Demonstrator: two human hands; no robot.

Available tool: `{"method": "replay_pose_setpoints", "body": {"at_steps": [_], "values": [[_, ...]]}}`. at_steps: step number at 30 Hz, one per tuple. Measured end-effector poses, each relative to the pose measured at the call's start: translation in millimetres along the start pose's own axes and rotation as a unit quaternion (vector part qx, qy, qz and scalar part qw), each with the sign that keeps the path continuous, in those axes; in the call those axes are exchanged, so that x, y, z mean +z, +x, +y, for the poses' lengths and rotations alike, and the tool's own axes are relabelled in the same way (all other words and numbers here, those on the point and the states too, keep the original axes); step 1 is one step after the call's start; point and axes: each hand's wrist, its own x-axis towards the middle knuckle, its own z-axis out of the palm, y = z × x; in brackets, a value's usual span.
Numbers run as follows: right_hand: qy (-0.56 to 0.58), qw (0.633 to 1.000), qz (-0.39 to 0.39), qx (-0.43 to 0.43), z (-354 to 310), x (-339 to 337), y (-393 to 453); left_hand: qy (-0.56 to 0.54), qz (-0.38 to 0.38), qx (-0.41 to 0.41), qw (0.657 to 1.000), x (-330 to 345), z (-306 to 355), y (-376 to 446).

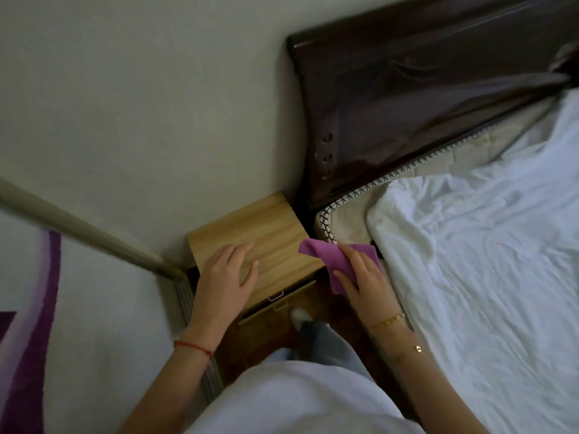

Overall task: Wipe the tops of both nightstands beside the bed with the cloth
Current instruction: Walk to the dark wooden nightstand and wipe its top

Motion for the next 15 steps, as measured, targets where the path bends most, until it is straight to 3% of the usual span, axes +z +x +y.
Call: {"method": "replay_pose_setpoints", "body": {"at_steps": [7, 15], "values": [[0.004, 0.98, 0.126, 0.155, -8, -22, -135, -0.008, -0.107, 0.157, 0.982, 2, 44, -13], [-0.019, 0.905, 0.265, 0.331, -22, -26, -300, -0.029, -0.177, 0.377, 0.908, 40, 131, -61]]}}
